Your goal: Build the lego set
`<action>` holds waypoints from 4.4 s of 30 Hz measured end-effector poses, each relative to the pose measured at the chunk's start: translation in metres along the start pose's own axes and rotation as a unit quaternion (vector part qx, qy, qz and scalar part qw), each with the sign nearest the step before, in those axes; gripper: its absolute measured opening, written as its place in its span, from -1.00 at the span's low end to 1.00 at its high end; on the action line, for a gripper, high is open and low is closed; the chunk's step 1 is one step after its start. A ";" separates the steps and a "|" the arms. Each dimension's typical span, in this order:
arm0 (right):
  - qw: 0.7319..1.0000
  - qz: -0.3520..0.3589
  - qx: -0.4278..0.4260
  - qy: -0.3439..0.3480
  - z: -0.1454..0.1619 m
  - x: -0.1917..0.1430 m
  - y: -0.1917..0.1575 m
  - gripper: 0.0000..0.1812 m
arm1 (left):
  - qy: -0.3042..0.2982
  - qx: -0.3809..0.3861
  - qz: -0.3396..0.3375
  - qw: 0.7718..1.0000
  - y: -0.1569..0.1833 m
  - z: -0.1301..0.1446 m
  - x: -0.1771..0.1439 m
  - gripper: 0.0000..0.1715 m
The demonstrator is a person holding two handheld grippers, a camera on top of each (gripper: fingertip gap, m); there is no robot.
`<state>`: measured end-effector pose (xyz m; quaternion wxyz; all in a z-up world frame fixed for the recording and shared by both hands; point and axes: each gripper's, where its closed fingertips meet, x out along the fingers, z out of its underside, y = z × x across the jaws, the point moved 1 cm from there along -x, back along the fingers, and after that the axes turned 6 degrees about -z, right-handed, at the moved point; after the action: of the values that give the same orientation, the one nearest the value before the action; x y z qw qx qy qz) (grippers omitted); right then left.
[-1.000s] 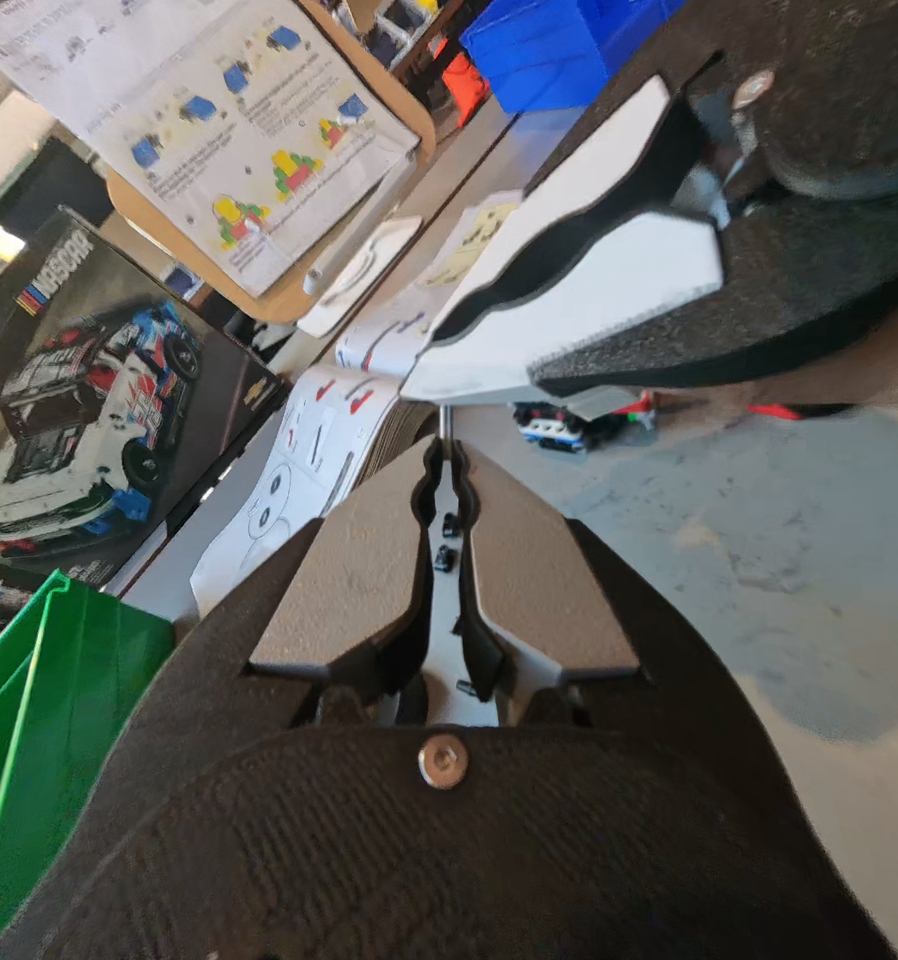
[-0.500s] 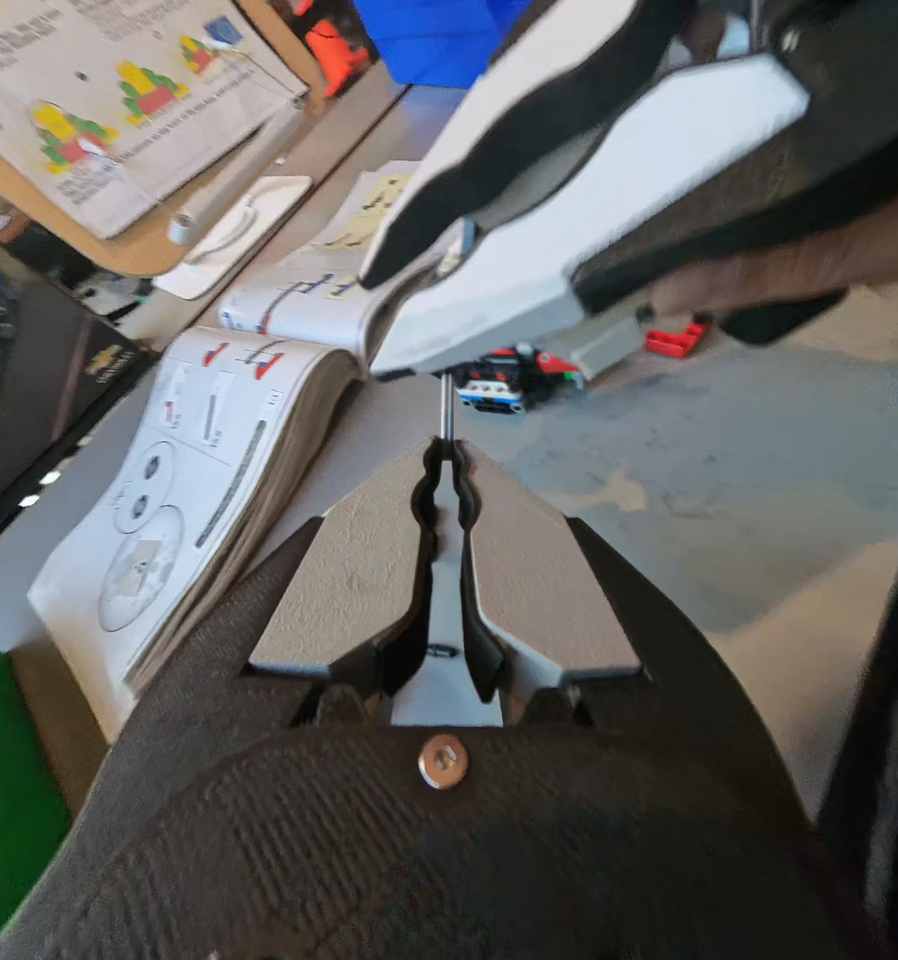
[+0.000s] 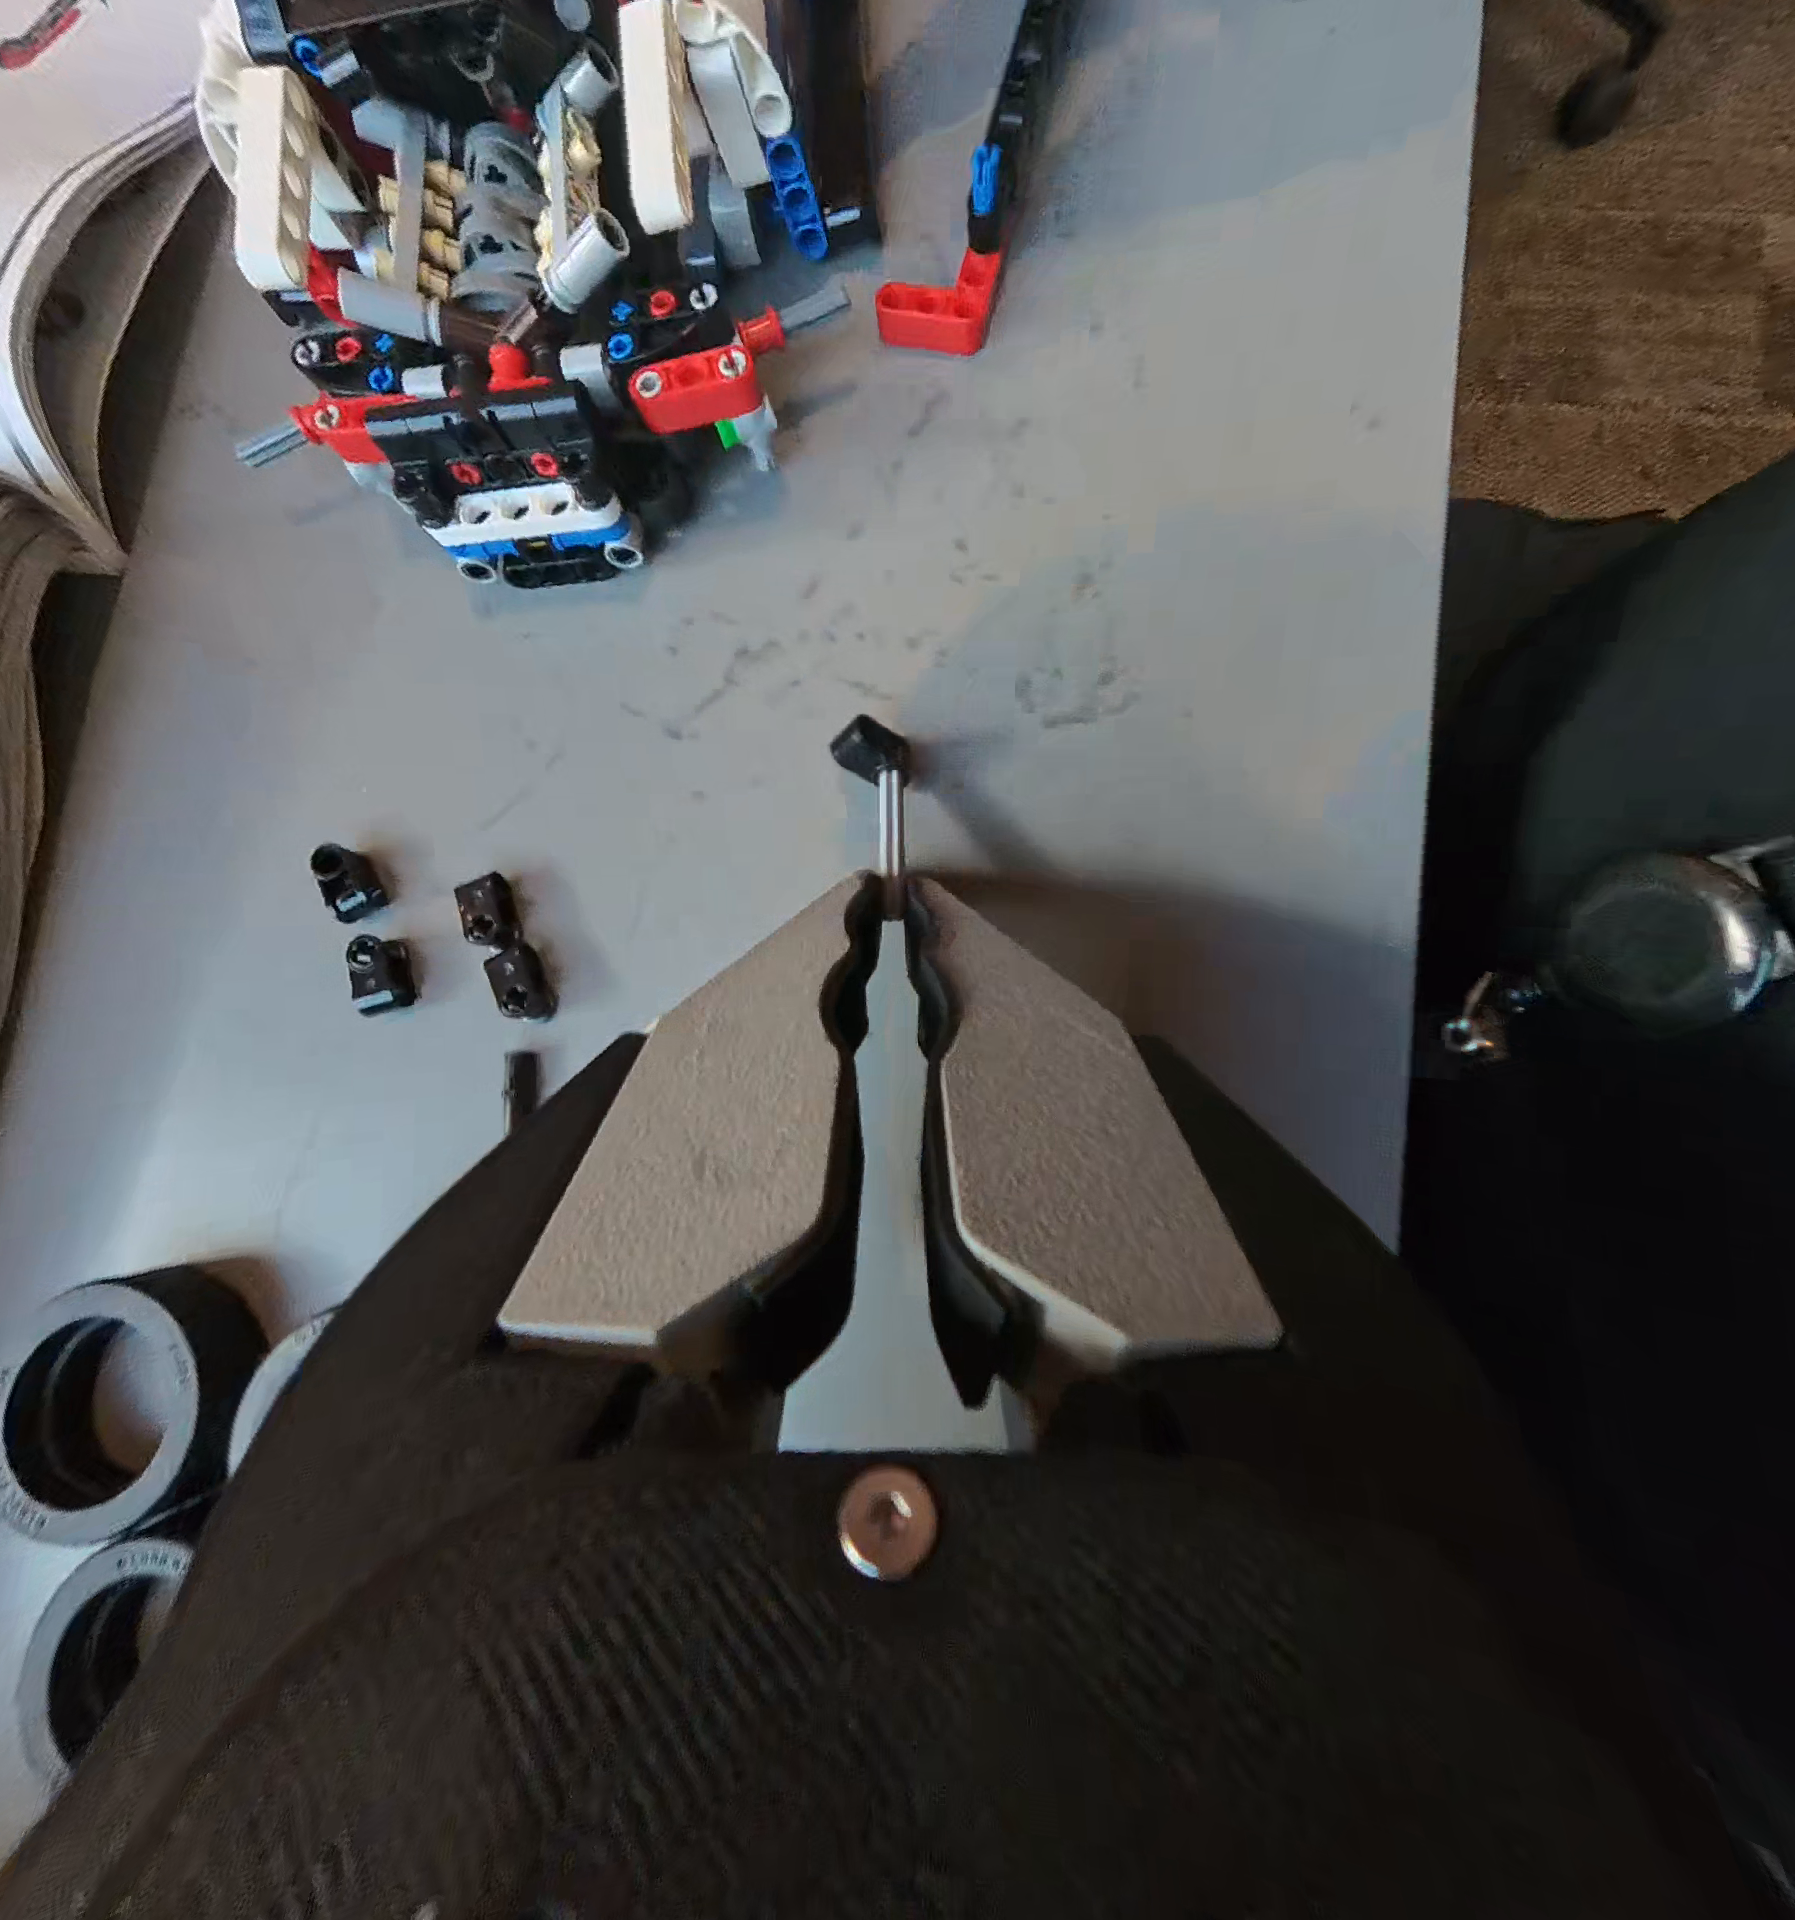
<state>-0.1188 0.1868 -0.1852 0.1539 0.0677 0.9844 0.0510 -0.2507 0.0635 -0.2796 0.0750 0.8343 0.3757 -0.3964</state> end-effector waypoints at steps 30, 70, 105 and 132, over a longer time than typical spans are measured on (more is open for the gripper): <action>0.920 -0.316 -0.121 -0.195 0.104 -0.024 -0.043 -0.91 | -0.005 -0.155 0.054 0.986 -0.004 -0.006 -0.009 -0.67; 0.976 -0.077 -0.005 0.204 -0.038 -0.018 0.162 -0.72 | 0.040 -0.228 -0.132 0.964 -0.032 0.035 -0.043 -0.72; 0.986 -0.028 0.047 0.160 0.005 0.001 0.204 -0.63 | 0.074 -0.176 -0.164 0.968 -0.041 0.019 -0.042 -0.62; 0.985 -0.069 0.043 0.154 -0.002 0.015 0.189 -0.67 | 0.138 -0.240 -0.237 0.931 -0.072 0.020 -0.065 -0.67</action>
<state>-0.1117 0.3748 -0.1652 0.0008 -0.0023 1.0000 0.0079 -0.3386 0.0691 -0.2336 0.1238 0.7245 0.6532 -0.1819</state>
